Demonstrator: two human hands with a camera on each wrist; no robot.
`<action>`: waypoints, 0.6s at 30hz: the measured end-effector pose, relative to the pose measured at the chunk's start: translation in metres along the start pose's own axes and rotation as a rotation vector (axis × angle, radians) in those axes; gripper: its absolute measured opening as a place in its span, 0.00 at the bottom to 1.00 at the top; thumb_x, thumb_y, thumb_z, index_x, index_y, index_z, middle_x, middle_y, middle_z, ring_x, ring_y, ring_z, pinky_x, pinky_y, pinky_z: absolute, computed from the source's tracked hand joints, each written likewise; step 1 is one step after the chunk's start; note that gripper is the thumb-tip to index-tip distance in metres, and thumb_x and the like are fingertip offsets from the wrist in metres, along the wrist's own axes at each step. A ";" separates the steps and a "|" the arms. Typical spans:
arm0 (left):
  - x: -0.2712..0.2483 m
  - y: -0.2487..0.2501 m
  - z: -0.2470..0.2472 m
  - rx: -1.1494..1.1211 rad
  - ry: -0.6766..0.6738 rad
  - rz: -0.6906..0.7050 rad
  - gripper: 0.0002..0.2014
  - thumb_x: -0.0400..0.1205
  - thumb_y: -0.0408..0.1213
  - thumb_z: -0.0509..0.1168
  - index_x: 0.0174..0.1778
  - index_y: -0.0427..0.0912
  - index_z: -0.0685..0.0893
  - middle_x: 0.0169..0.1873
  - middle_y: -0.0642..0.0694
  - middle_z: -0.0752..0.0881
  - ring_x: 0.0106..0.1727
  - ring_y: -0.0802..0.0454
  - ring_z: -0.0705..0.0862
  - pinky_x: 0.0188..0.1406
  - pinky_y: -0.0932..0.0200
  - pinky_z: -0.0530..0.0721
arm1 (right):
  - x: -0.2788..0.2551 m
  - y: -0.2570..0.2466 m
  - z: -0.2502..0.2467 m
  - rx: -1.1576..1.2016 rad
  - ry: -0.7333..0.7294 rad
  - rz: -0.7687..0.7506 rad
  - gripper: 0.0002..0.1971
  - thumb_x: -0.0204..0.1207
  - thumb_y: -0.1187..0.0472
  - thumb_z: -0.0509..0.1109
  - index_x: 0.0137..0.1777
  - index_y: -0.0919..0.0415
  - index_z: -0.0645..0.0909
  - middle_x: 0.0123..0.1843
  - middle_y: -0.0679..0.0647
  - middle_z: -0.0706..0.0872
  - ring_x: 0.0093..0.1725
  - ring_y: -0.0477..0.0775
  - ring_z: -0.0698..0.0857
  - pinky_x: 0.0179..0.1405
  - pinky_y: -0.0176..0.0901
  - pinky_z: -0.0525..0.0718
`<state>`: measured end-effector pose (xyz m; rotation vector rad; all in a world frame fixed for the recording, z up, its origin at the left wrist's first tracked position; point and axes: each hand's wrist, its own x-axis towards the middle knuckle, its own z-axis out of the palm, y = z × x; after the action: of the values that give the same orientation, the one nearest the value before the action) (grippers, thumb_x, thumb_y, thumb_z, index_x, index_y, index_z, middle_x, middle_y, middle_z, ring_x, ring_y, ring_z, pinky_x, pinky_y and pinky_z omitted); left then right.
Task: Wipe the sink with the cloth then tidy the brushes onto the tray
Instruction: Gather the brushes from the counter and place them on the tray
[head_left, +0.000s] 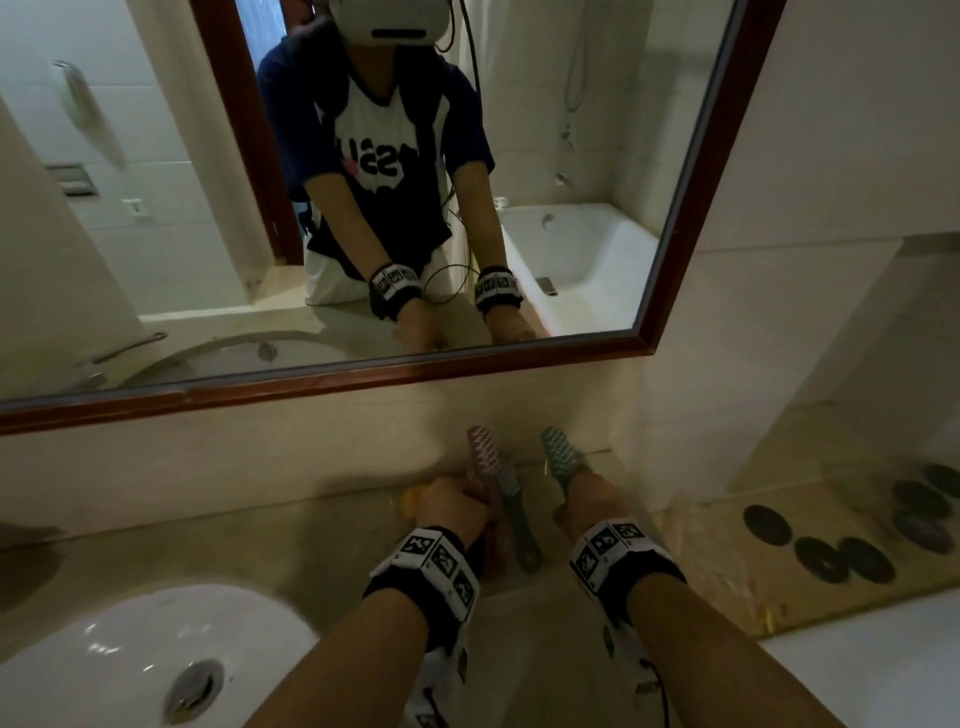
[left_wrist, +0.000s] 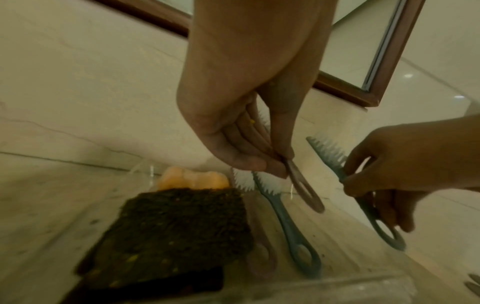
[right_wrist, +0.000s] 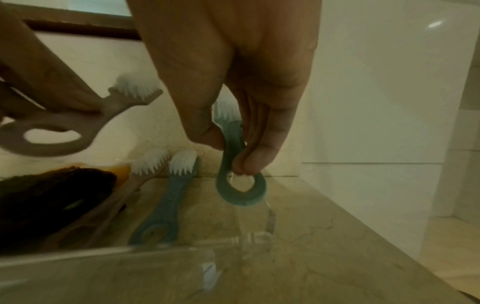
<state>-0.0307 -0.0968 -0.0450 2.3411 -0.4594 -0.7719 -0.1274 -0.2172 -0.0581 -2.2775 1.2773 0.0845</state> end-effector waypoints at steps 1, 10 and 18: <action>0.005 0.003 0.005 0.048 -0.015 0.002 0.11 0.79 0.40 0.66 0.54 0.44 0.89 0.55 0.44 0.90 0.58 0.44 0.87 0.63 0.55 0.84 | 0.004 -0.001 0.003 0.006 -0.020 -0.003 0.26 0.76 0.66 0.69 0.74 0.60 0.68 0.64 0.60 0.83 0.60 0.60 0.84 0.53 0.42 0.80; 0.039 0.013 0.067 0.150 -0.139 0.045 0.07 0.82 0.34 0.62 0.46 0.35 0.84 0.49 0.36 0.88 0.51 0.40 0.85 0.61 0.49 0.84 | 0.022 -0.007 0.010 0.100 -0.053 0.043 0.17 0.81 0.58 0.64 0.66 0.67 0.73 0.63 0.63 0.84 0.59 0.65 0.84 0.43 0.43 0.73; 0.051 0.016 0.082 0.137 -0.074 0.030 0.13 0.82 0.35 0.60 0.47 0.28 0.85 0.54 0.31 0.88 0.56 0.36 0.86 0.53 0.49 0.85 | 0.021 -0.008 0.014 0.003 -0.059 0.034 0.23 0.81 0.54 0.64 0.69 0.68 0.69 0.66 0.63 0.81 0.63 0.63 0.83 0.49 0.45 0.78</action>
<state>-0.0449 -0.1709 -0.1079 2.4324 -0.5948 -0.8384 -0.1067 -0.2241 -0.0736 -2.2344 1.2852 0.1606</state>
